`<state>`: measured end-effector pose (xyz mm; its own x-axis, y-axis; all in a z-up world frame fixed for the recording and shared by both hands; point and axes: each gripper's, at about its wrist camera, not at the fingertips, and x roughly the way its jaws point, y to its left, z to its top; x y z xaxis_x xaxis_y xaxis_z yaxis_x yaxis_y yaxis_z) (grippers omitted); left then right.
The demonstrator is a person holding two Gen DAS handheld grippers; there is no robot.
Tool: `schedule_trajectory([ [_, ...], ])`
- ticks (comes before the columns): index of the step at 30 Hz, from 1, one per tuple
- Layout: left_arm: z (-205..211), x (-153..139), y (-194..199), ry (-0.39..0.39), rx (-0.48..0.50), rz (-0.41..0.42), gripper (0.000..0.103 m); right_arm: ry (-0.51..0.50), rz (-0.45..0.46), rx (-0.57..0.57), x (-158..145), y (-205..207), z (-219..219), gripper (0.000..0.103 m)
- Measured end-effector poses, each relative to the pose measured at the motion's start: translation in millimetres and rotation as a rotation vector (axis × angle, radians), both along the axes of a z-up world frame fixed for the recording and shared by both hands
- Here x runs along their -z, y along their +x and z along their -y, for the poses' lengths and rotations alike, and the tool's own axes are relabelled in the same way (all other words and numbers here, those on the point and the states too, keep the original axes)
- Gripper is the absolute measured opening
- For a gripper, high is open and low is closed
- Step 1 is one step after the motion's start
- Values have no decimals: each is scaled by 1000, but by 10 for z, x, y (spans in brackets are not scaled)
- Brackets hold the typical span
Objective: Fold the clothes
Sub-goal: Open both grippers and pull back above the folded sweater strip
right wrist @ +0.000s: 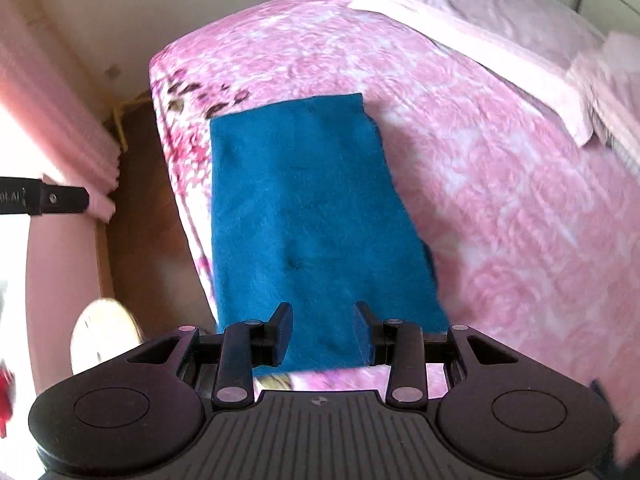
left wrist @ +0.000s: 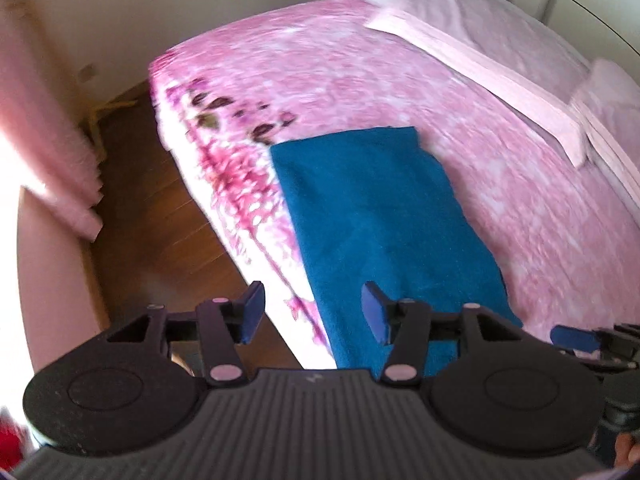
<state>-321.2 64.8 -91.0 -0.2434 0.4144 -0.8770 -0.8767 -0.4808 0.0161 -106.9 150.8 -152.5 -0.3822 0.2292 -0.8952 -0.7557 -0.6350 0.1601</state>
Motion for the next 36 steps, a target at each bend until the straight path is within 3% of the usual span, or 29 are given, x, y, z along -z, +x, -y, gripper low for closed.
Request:
schedule_trajectory([
  [4,241,-3,386,-11,-56,10,49,16,12,-59,-33,286,109,37],
  [12,424,89,873,-50,-66,2,50,-11,18,-77,51,660,191,37],
  [23,387,379,1027,-91,-114,27,50,-11,72,-68,212,923,-18,37],
  [36,458,569,1156,-118,-158,57,51,-34,86,-108,373,928,-112,37],
])
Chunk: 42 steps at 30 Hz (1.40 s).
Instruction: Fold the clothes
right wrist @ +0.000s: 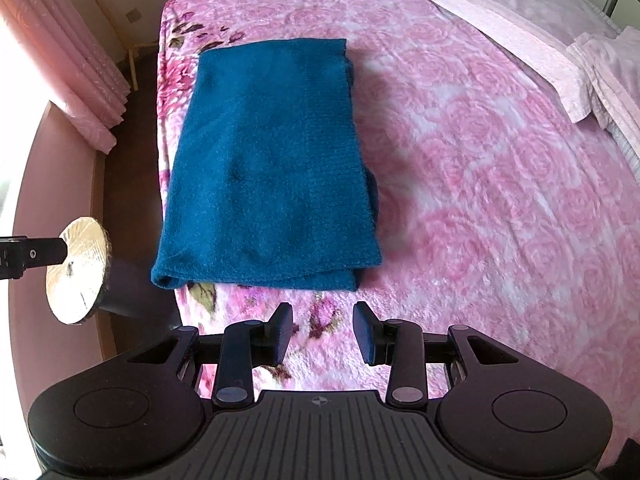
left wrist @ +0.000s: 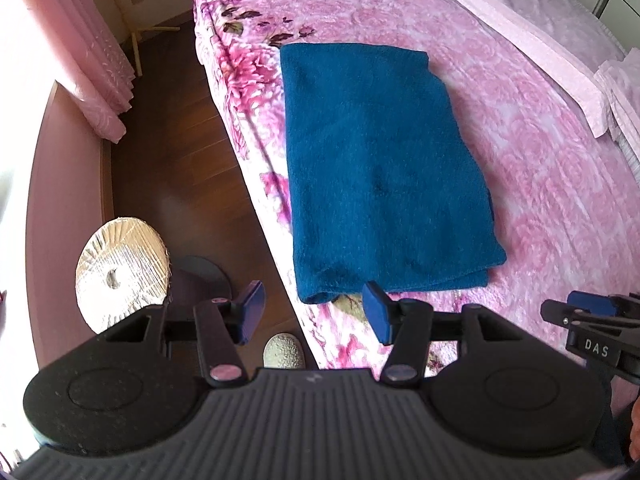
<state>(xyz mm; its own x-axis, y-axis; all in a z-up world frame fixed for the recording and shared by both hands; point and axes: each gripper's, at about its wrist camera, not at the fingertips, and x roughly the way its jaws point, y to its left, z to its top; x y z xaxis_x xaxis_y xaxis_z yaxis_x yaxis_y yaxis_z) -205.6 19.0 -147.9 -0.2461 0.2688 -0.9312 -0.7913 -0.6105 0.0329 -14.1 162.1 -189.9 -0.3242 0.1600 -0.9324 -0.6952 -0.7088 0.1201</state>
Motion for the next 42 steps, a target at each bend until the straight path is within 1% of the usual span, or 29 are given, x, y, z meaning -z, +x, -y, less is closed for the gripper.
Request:
schedule_trajectory([
  [2,45,24,-19,36,-5,30,51,-5,-20,13,16,19,-18,37],
  [4,146,112,-72,94,-19,89,51,-26,-80,65,38,96,-77,37],
  [6,270,269,-146,162,-43,161,51,-114,-184,164,149,249,-214,37],
  [7,340,366,-194,195,-59,200,51,-167,-228,223,246,334,-284,37],
  [9,445,634,-335,216,-126,280,50,-273,-313,331,474,497,-419,37],
  [11,493,876,-436,230,-183,321,50,-370,-386,437,753,646,-547,37],
  [14,517,1243,-570,242,-258,364,50,-441,-470,569,1131,783,-707,37],
  [15,504,1372,-617,247,-279,382,50,-450,-489,601,1227,807,-758,37],
  [18,499,1704,-784,274,-377,464,50,-488,-554,702,1526,872,-890,37],
  [20,530,1852,-875,305,-441,517,50,-509,-593,753,1699,892,-964,37],
  [22,552,1987,-949,334,-498,570,50,-512,-599,767,1832,873,-1017,37],
  [25,564,2151,-1012,365,-582,642,50,-510,-611,771,1948,839,-1061,37],
  [30,644,2294,-986,416,-713,767,50,-514,-630,780,2027,814,-1069,37],
  [33,625,2289,-964,427,-725,762,49,-510,-630,780,2034,821,-1040,37],
  [35,605,2304,-960,424,-724,743,43,-504,-645,778,2039,822,-1043,37],
  [37,587,2385,-979,435,-723,745,12,-495,-649,772,2038,811,-1052,37],
  [38,578,2398,-981,442,-702,741,9,-490,-647,767,2035,801,-1058,24],
  [39,568,2407,-982,449,-678,736,8,-483,-644,760,2029,790,-1063,7],
  [40,559,2416,-983,456,-655,730,6,-467,-631,746,2005,775,-1057,8],
  [42,566,2346,-959,456,-563,662,5,-434,-606,718,1954,748,-1041,7],
])
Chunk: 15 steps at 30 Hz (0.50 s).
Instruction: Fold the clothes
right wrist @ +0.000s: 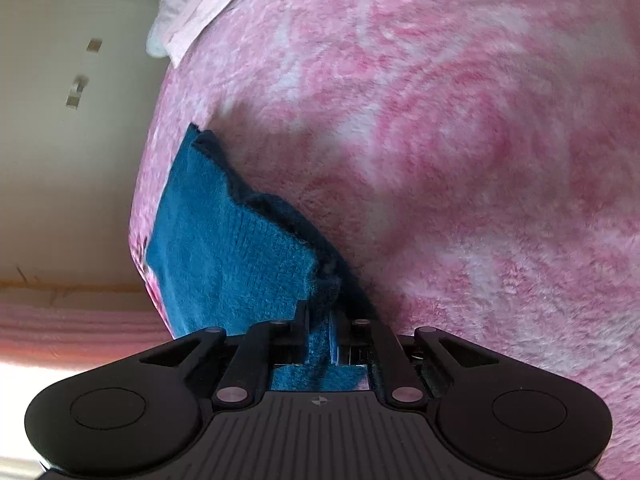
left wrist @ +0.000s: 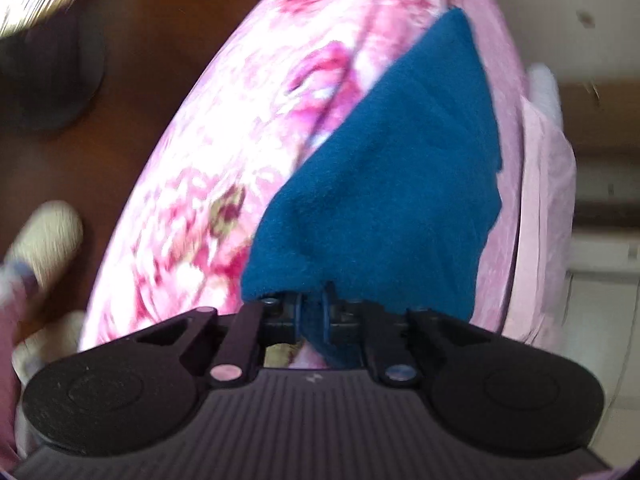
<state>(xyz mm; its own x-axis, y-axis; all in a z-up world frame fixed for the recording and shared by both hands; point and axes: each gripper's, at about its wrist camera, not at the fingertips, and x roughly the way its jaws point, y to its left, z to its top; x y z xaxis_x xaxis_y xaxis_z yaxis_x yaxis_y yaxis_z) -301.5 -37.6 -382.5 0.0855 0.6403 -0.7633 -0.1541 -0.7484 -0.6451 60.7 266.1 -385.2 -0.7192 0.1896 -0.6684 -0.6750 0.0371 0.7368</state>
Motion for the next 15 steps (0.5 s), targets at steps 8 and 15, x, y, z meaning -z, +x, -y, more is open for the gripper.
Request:
schedule_trajectory([
  [8,-9,18,62,-100,168,-161,7,0,122,-36,80,9,336,6],
  [15,-279,-311,172,-74,335,-303,11,185,119,-92,-248,-95,165,7],
])
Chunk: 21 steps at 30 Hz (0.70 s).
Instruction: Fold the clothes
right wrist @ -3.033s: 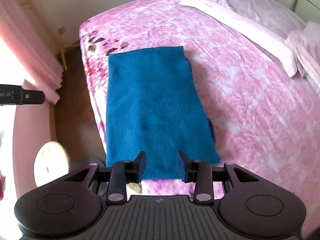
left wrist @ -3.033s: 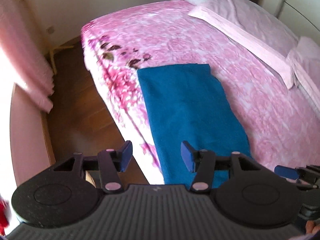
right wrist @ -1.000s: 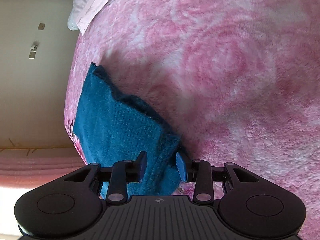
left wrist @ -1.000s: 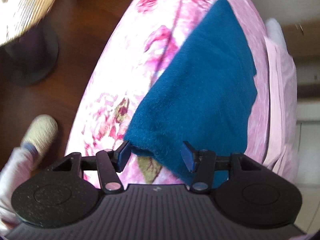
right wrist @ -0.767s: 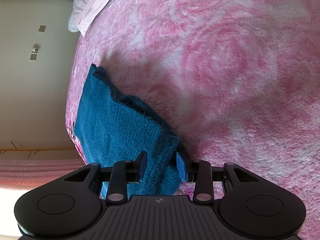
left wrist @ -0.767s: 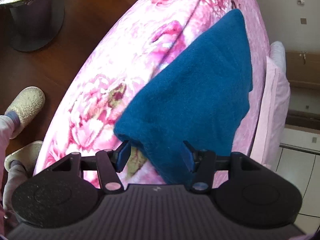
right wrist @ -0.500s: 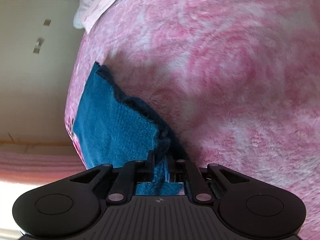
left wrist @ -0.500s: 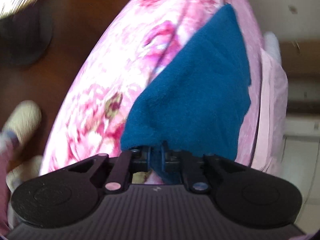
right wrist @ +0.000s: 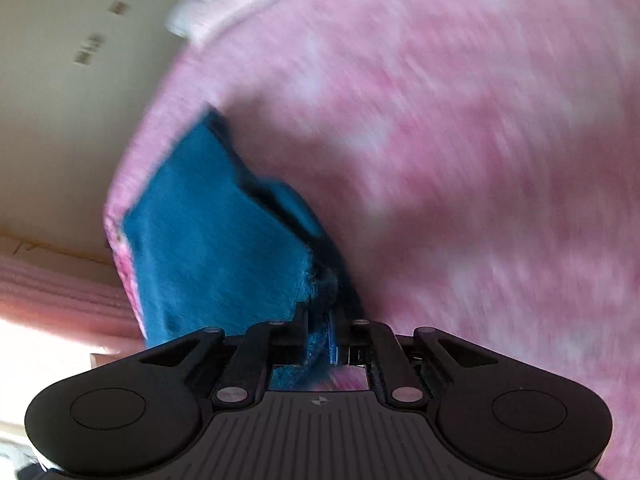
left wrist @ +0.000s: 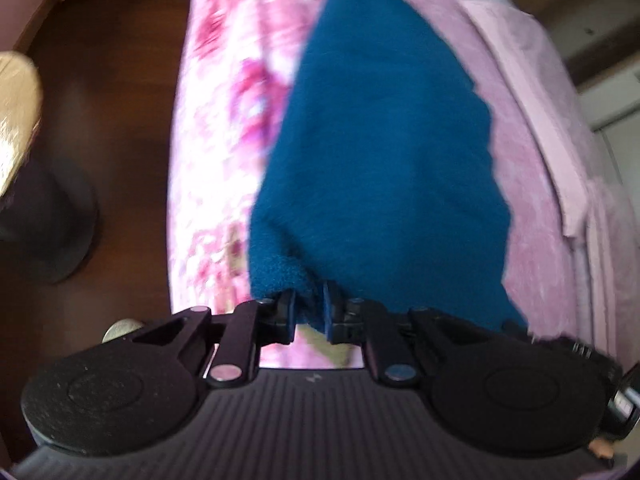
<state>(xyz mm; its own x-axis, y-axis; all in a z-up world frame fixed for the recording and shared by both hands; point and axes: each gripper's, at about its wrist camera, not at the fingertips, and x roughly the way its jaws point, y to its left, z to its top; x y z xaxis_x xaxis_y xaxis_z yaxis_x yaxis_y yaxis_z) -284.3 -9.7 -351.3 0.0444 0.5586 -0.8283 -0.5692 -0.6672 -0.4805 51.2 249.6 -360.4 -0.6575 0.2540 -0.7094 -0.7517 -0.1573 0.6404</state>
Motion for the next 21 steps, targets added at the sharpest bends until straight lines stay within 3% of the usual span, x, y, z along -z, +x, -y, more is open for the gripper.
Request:
schedule_trajectory([
  [3,-15,155,34,-59,7,18,16,51,31,-5,-80,-30,27,7],
  [5,4,209,39,-83,5,33,18,-12,98,4,116,-45,42,7],
  [7,58,192,22,-84,-7,51,25,-50,74,35,219,6,48,8],
  [12,205,-111,-83,-90,28,0,31,-45,79,0,80,62,22,16],
  [15,174,-203,-177,-84,33,-61,47,-17,88,-10,17,66,-31,45],
  [16,125,-147,-202,-95,40,-59,47,-19,91,-11,38,50,-66,53],
  [19,-29,43,-276,-131,61,-44,39,-49,68,-15,138,31,-146,49],
  [20,-72,65,-268,-141,73,-49,38,-66,46,-17,181,36,-159,6],
  [21,-115,81,-255,-150,86,-56,38,-53,36,-21,174,26,-159,8],
])
